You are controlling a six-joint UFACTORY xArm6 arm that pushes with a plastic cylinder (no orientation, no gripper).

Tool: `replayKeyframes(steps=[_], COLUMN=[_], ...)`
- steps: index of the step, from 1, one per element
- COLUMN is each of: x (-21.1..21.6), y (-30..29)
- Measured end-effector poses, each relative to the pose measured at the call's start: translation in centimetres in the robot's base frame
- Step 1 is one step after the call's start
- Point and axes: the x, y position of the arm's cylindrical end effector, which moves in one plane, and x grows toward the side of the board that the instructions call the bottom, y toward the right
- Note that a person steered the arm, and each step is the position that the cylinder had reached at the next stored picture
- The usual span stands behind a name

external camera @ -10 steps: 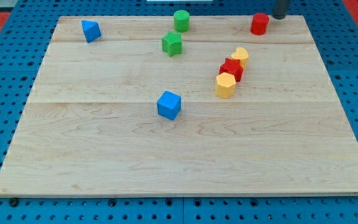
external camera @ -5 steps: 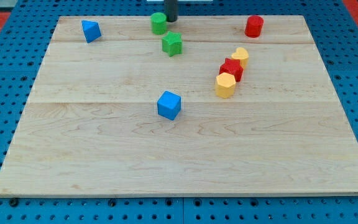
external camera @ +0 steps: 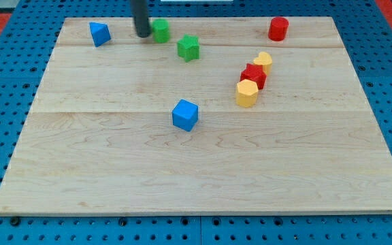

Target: Slide the green circle closer to green star

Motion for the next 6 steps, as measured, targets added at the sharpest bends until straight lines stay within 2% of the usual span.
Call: replayKeyframes(steps=[1, 2, 6], x=[-0.2, -0.2, -0.3], y=[0.8, -2.2, 4.6])
